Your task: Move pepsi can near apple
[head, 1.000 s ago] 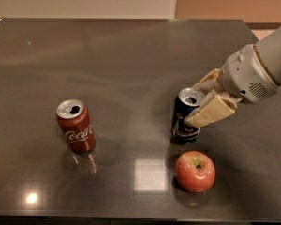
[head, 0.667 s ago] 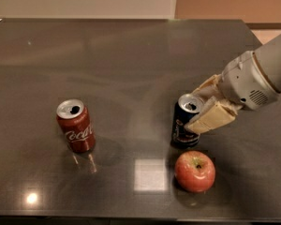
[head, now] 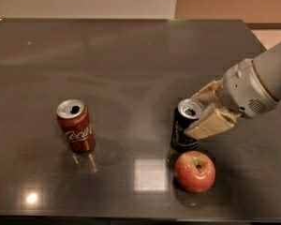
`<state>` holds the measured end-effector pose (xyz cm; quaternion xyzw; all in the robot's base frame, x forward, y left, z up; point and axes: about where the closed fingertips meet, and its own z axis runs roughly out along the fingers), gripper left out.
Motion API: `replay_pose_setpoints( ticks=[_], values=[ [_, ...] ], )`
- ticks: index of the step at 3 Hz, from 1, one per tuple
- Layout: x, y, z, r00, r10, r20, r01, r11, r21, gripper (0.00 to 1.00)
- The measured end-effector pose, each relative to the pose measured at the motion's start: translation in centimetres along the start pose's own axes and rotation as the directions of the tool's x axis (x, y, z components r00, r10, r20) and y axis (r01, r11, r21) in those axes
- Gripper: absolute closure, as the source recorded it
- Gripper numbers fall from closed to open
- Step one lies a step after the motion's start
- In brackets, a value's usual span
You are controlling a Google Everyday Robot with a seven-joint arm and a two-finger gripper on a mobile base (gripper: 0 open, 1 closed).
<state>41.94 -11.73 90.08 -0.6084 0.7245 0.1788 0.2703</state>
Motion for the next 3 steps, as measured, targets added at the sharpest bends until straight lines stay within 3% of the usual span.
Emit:
replay_pose_setpoints(
  ticks=[1, 2, 3],
  values=[
    [-0.17, 0.09, -0.04, 1.0, -0.003, -0.002, 0.003, 1.0, 0.0, 0.13],
    [-0.31, 0.18, -0.05, 1.0, -0.006, -0.003, 0.006, 1.0, 0.001, 0.0],
    [-0.32, 0.19, -0.05, 1.0, -0.006, -0.003, 0.006, 1.0, 0.001, 0.0]
  ],
)
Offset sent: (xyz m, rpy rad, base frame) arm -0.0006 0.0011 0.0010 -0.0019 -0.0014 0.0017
